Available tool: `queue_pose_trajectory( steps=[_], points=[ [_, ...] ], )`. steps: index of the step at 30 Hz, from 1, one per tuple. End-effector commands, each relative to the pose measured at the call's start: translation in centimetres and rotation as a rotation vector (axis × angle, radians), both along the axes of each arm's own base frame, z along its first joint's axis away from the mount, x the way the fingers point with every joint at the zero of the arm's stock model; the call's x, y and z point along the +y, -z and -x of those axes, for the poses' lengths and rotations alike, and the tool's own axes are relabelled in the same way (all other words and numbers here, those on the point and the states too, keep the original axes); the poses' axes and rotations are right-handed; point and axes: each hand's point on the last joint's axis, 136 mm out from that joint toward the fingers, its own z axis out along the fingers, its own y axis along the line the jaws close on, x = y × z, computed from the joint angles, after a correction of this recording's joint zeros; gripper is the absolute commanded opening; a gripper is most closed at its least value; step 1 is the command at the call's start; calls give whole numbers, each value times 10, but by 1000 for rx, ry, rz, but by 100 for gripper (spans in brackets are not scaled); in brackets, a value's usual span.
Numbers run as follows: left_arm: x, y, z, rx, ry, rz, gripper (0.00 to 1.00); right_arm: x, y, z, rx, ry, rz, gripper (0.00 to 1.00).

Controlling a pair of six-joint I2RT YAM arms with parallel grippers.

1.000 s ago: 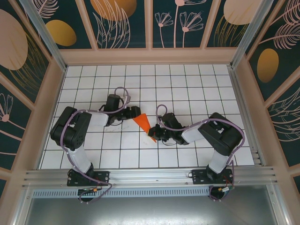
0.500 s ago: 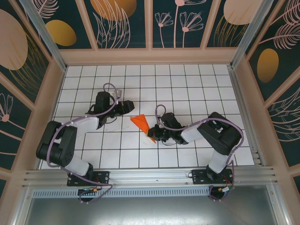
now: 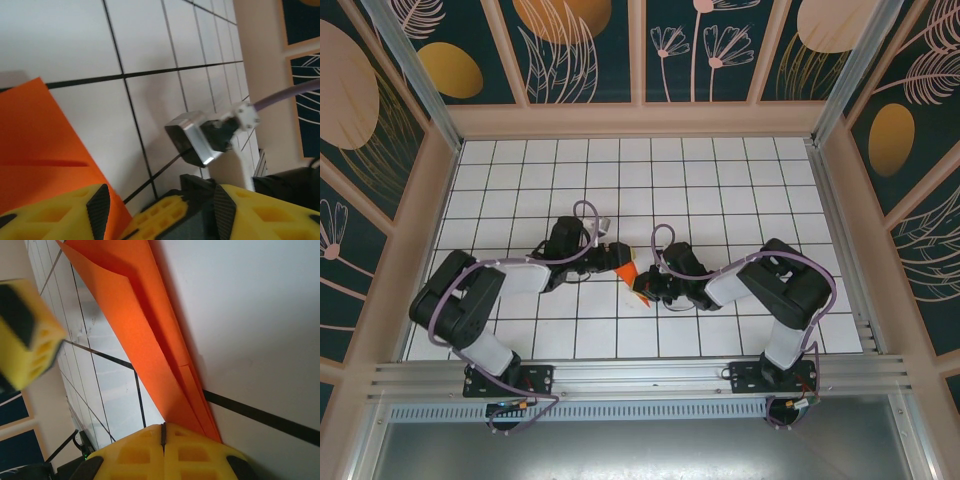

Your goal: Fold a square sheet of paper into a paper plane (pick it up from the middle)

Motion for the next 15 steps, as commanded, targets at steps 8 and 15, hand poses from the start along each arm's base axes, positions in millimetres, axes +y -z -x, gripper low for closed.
queue_pose_trajectory(
  steps=[8, 15],
  points=[
    [3, 48, -6, 76, -38, -87, 56, -10, 16, 18, 59, -1, 76, 0],
    [15, 75, 6, 137, -48, -161, 52, 11, -19, 4, -35, -48, 37, 0]
  ],
)
